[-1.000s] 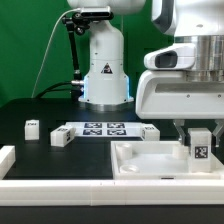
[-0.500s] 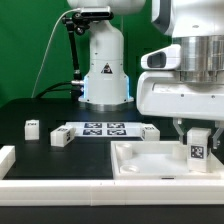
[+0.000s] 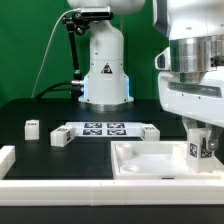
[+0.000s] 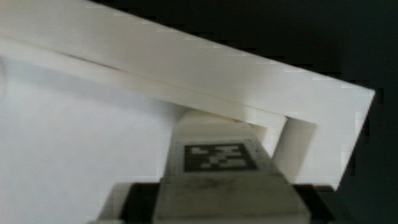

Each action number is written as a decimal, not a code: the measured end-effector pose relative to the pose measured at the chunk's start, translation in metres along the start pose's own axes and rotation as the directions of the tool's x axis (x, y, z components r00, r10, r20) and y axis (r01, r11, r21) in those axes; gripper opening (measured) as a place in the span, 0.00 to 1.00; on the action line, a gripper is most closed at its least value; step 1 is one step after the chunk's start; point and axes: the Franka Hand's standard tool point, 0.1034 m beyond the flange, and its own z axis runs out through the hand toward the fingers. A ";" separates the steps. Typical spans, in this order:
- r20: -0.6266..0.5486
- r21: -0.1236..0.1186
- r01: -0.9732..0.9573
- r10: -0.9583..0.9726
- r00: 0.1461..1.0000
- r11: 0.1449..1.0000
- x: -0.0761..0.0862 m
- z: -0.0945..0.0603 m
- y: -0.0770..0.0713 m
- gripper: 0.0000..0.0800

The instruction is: Assemble one leg

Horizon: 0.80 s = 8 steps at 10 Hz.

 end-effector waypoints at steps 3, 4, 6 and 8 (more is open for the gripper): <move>0.010 0.004 -0.405 0.404 0.914 0.915 -0.001 0.000 -0.001 0.36; 0.017 0.005 -0.501 0.501 0.865 0.865 0.001 0.000 -0.001 0.36; 0.019 0.008 -0.569 0.569 0.822 0.822 0.002 0.000 -0.002 0.47; 0.020 0.008 -0.526 0.526 0.850 0.850 0.000 0.000 -0.002 0.64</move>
Offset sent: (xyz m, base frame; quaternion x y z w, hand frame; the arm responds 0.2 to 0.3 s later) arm 0.0057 -0.0032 -0.0001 0.0148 -0.0078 0.2810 0.9596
